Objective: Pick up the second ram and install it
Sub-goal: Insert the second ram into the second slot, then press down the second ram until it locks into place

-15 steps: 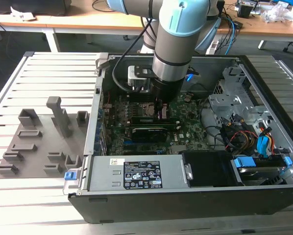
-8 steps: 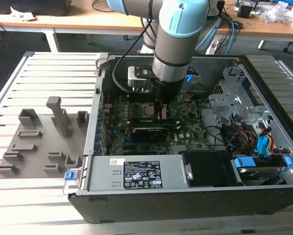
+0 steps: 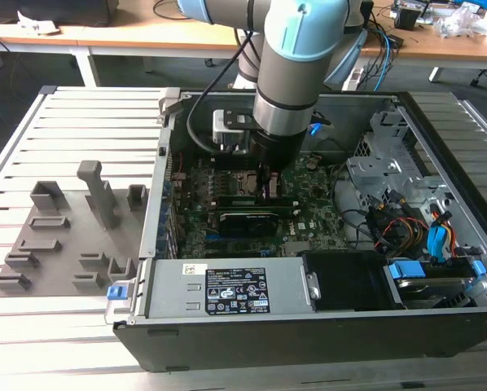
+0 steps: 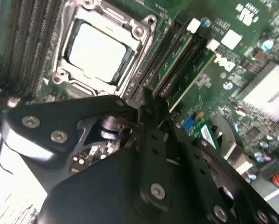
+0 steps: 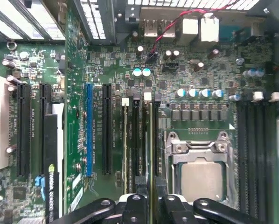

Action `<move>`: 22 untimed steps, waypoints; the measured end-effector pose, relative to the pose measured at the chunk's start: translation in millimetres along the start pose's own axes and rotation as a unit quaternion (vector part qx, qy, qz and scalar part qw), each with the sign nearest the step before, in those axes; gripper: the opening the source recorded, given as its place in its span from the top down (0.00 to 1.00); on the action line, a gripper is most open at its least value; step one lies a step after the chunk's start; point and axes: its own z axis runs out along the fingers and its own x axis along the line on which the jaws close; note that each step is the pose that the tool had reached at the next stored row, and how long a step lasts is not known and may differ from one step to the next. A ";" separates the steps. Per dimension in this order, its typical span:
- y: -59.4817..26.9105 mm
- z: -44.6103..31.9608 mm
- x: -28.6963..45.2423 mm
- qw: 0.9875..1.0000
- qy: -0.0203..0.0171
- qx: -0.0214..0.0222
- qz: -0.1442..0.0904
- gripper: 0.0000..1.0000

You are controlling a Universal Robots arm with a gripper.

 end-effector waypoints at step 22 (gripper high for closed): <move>-19.4 -44.8 -15.7 1.000 0.007 -0.003 0.000 0.89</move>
